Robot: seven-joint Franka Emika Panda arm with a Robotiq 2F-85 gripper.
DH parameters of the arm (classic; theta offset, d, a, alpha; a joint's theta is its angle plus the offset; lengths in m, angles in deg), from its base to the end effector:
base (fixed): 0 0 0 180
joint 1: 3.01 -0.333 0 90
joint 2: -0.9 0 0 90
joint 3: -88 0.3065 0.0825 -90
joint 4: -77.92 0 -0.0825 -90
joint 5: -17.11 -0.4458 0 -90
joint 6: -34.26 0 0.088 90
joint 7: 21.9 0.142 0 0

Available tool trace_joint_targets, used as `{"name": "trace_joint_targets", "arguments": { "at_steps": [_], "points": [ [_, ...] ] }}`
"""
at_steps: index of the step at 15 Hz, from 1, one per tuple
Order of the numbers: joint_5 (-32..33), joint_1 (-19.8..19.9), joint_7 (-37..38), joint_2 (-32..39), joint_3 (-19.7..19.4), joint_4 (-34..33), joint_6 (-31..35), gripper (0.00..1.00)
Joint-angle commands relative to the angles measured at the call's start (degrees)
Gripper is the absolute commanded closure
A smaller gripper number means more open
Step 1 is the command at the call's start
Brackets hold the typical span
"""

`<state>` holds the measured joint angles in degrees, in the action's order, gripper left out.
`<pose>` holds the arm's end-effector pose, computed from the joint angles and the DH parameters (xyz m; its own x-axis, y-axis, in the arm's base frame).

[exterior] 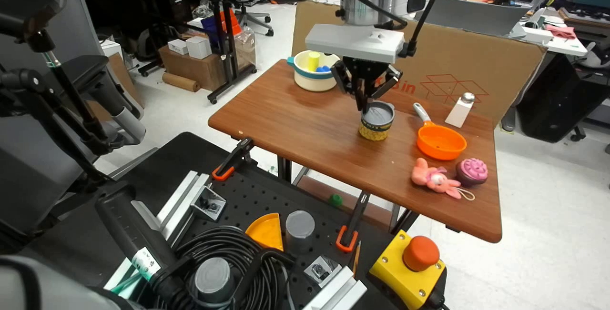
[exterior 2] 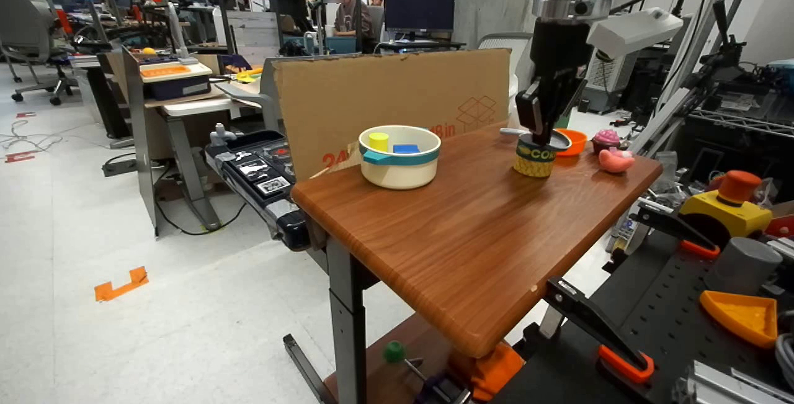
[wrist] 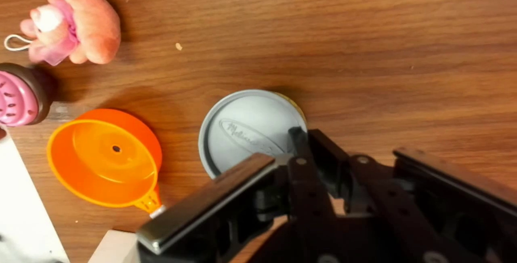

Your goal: Pick up the lid from the table and put it on the bottle, then pick up the plush toys and put them on the pan

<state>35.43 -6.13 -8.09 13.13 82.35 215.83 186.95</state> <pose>0.5324 -0.0224 0.1317 0.9983 0.0040 0.0588 -0.0059 -0.9859 0.1673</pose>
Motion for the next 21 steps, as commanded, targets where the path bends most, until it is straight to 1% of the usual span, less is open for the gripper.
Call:
{"name": "trace_joint_targets", "arguments": {
  "at_steps": [1,8,15,21],
  "points": [
    [-2.35,0.97,-2.87,-1.48,0.65,0.50,-0.12,0.98],
    [-3.57,1.31,-3.69,-2.42,0.64,0.30,0.08,0.98],
    [-4.44,1.84,-4.59,-1.23,0.86,-2.27,-1.17,0.98],
    [-2.48,1.30,-4.50,-1.03,0.54,-2.06,-1.26,0.98]
  ]
}}
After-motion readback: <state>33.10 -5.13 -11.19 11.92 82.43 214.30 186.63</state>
